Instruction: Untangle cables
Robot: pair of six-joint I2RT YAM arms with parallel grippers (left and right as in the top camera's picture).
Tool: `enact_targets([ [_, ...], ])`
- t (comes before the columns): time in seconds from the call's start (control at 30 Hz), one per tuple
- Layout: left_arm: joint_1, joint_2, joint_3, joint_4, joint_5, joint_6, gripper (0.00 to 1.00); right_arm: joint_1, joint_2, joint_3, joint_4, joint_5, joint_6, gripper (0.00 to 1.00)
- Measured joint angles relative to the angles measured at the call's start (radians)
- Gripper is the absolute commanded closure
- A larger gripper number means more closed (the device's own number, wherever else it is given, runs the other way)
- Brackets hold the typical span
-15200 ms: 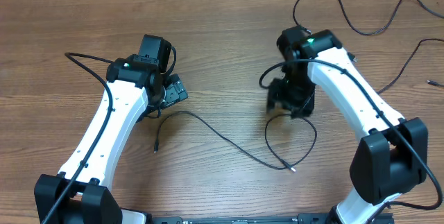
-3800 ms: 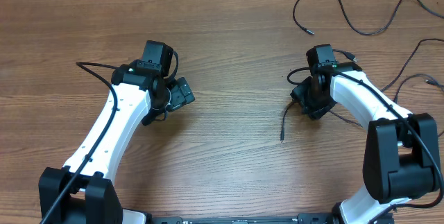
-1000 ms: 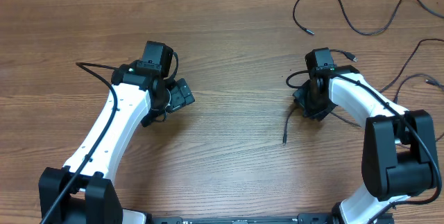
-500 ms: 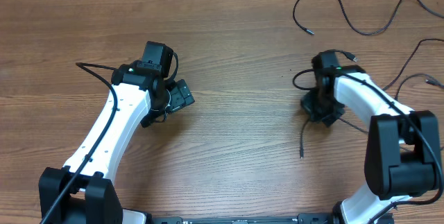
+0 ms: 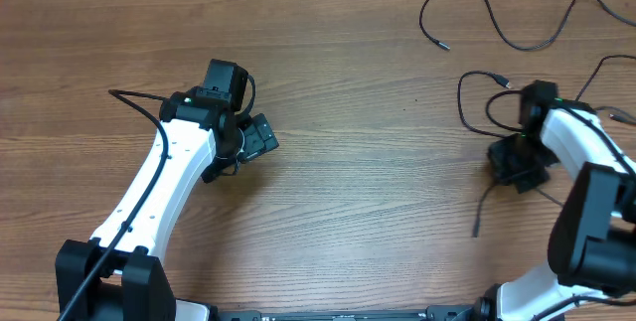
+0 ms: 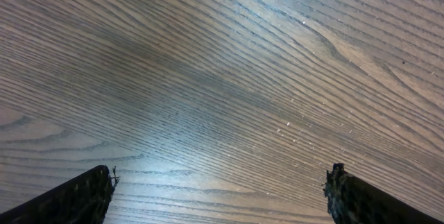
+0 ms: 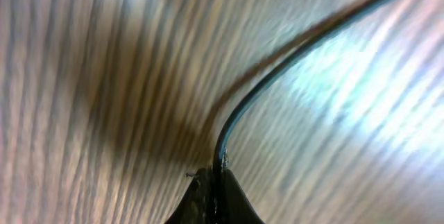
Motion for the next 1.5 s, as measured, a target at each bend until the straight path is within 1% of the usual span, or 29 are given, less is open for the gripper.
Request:
enact_targets([
  [0.27, 0.000, 0.000, 0.000, 0.001, 0.000, 0.000, 0.01, -0.101, -0.082, 0.000, -0.016, 0.006, -0.044, 0.96],
  [0.63, 0.000, 0.000, 0.000, 0.002, 0.000, 0.000, 0.00, -0.105, -0.085, 0.000, -0.090, 0.002, -0.055, 0.96],
  [0.87, 0.000, 0.000, 0.000, 0.003, 0.000, 0.000, 0.00, -0.105, -0.085, 0.000, -0.101, -0.003, -0.077, 0.96],
  [0.9, 0.000, 0.000, 0.000, 0.005, 0.000, 0.000, 0.01, -0.105, -0.085, 0.000, -0.101, -0.008, -0.086, 0.89],
  [0.97, 0.000, 0.000, 0.000, 0.012, 0.000, 0.000, 0.00, -0.105, -0.085, -0.001, -0.103, -0.012, -0.097, 0.66],
  [1.0, 0.000, 0.000, 0.000, 0.014, 0.000, 0.000, 0.00, -0.105, -0.085, -0.001, -0.105, -0.018, -0.113, 0.57],
  [1.03, 0.000, 0.000, 0.000, 0.015, 0.000, 0.000, 0.01, -0.105, -0.085, -0.001, -0.105, -0.018, -0.111, 0.53],
  [1.1, 0.000, 0.000, 0.000, 0.017, 0.000, 0.000, 0.01, -0.105, -0.085, -0.002, -0.105, -0.021, -0.121, 0.41],
  [1.13, 0.000, 0.000, 0.000, 0.016, 0.000, 0.000, 0.01, -0.105, -0.085, -0.002, -0.103, -0.021, -0.123, 0.39],
  [1.33, 0.000, 0.000, 0.000, 0.016, 0.000, 0.000, 0.00, -0.105, -0.085, -0.002, -0.084, -0.024, -0.134, 0.39],
  [1.43, 0.000, 0.000, 0.000, 0.015, 0.000, 0.000, 0.00, -0.107, -0.085, 0.010, -0.113, -0.025, -0.134, 0.37],
  [1.5, 0.000, 0.000, 0.000, 0.014, 0.000, 0.000, 0.00, -0.117, -0.085, 0.064, -0.149, -0.026, -0.138, 0.35],
])
